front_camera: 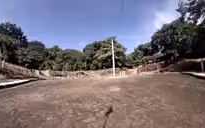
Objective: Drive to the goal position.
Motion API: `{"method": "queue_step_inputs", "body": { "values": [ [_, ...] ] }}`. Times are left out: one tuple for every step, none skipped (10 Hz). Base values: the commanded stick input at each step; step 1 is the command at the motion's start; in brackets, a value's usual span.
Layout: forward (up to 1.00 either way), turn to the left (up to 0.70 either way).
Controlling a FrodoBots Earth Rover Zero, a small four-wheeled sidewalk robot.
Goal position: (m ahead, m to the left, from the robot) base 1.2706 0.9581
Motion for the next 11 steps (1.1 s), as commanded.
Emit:
{"method": "queue_step_inputs", "body": {
  "values": [
    [1.0,0.0],
    [1.0,0.0],
    [1.0,0.0],
    [1.0,0.0],
    [1.0,0.0],
    [1.0,0.0],
    [1.0,0.0],
    [1.0,0.0],
    [1.0,0.0],
    [1.0,0.0],
    [1.0,0.0]
  ]
}}
